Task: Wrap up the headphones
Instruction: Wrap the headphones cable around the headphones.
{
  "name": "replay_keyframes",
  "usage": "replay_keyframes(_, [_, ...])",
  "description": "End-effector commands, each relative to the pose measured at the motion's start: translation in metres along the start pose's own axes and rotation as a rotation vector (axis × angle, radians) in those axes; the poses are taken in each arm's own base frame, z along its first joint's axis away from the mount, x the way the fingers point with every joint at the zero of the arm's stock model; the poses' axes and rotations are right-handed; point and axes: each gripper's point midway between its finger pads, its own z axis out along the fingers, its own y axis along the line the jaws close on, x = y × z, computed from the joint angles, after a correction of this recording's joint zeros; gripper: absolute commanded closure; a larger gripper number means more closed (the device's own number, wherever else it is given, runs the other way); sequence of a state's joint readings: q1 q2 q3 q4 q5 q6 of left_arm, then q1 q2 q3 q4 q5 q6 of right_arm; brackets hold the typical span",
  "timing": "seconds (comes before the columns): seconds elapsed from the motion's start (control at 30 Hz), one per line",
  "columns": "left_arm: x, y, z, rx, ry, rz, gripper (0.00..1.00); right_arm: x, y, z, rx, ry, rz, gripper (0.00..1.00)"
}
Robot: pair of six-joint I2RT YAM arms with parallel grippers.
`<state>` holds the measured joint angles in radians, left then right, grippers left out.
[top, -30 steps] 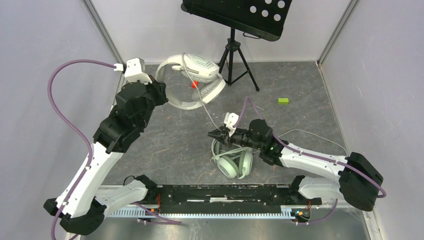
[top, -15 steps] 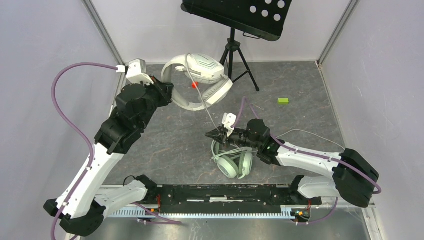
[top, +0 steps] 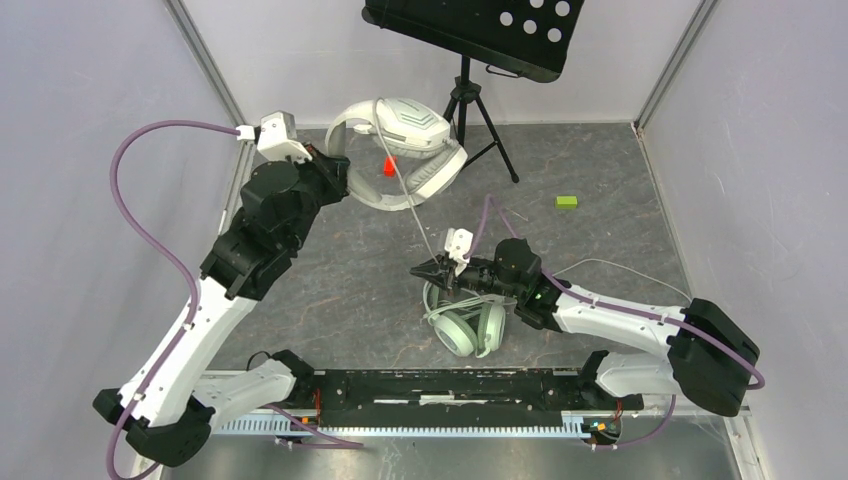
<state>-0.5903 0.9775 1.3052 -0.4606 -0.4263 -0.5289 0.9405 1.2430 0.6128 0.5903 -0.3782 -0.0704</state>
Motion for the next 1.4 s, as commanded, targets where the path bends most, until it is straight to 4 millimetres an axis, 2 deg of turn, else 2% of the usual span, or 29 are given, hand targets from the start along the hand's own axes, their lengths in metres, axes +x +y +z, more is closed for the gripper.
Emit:
replay_keyframes(0.0, [-0.064, -0.016, 0.0, 0.032, -0.242, -0.149, 0.98, -0.003, 0.013, 0.001, -0.066, -0.005, -0.025, 1.0])
replay_keyframes(0.3, [-0.065, -0.011, 0.016, -0.023, -0.26, -0.111, 0.98, 0.002, 0.025, 0.004, -0.127, 0.029, -0.055, 1.0])
replay_keyframes(0.43, [-0.061, -0.015, 0.016, -0.004, -0.235, -0.112, 0.98, 0.007, 0.019, 0.003, -0.092, 0.049, -0.067, 1.0])
replay_keyframes(0.63, [-0.052, -0.027, 0.003, 0.071, -0.14, -0.13, 0.98, 0.023, -0.011, -0.003, 0.072, 0.119, -0.106, 0.98])
replay_keyframes(1.03, [-0.036, -0.067, -0.034, 0.318, 0.028, -0.183, 0.98, 0.027, -0.036, -0.019, 0.176, 0.106, -0.11, 0.92])
replay_keyframes(1.17, [-0.028, -0.073, -0.04, 0.351, 0.094, -0.156, 0.98, 0.027, -0.048, -0.029, 0.216, 0.085, -0.095, 0.9])
replay_keyframes(1.27, [-0.021, -0.075, -0.044, 0.373, 0.126, -0.137, 0.98, 0.026, -0.053, -0.037, 0.238, 0.059, -0.094, 0.92])
replay_keyframes(1.37, [-0.018, -0.074, -0.047, 0.381, 0.141, -0.11, 0.98, 0.025, -0.057, -0.046, 0.26, 0.037, -0.101, 1.0])
